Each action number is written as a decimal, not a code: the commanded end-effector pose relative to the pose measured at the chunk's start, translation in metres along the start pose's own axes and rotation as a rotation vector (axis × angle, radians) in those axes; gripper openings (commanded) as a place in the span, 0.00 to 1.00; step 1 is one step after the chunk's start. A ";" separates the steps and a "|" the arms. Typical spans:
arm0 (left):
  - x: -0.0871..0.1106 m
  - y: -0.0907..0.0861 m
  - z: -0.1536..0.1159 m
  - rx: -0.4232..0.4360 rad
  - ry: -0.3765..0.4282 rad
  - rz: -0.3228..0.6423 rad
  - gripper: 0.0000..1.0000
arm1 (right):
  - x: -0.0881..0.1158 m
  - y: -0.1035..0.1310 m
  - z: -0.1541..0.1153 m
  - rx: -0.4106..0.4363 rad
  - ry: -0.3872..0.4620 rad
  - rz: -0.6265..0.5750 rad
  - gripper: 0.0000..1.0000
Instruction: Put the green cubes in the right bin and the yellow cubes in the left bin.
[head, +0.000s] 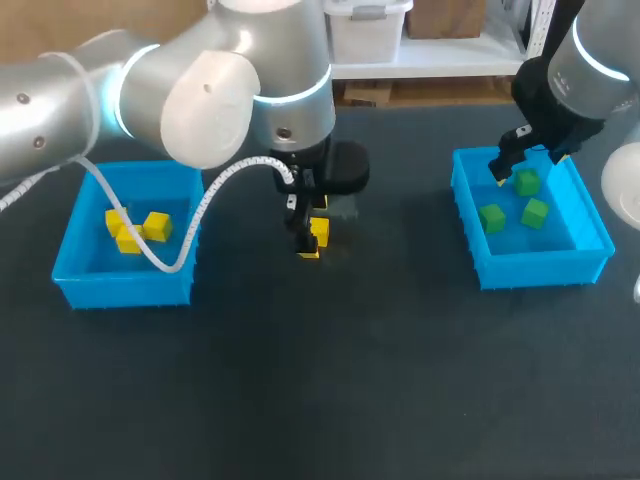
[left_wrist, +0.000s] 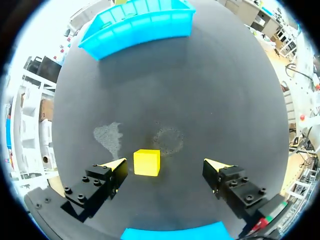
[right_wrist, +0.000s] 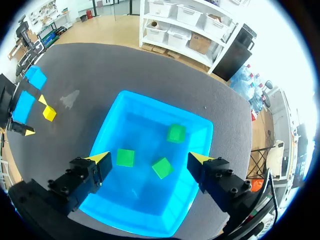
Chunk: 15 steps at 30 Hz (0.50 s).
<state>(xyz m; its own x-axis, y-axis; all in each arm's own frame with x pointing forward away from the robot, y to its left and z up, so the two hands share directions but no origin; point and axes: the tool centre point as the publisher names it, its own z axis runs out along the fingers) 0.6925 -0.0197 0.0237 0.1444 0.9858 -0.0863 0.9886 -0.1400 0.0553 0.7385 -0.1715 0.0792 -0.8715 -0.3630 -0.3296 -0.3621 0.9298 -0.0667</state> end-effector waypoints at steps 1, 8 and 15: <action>0.000 0.006 0.005 0.008 0.000 0.004 1.00 | 0.001 0.000 0.000 0.001 -0.002 0.001 1.00; -0.005 0.009 0.014 0.036 -0.008 0.005 1.00 | 0.001 0.000 0.000 0.001 -0.002 0.001 1.00; -0.005 0.018 0.018 0.046 -0.005 0.008 1.00 | 0.001 0.000 0.000 0.001 -0.002 0.001 1.00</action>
<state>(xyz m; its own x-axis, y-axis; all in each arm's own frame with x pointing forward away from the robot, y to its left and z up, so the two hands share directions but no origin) 0.7024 -0.0250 0.0086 0.1497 0.9841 -0.0952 0.9887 -0.1478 0.0265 0.7385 -0.1715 0.0792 -0.8715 -0.3631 -0.3296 -0.3621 0.9298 -0.0667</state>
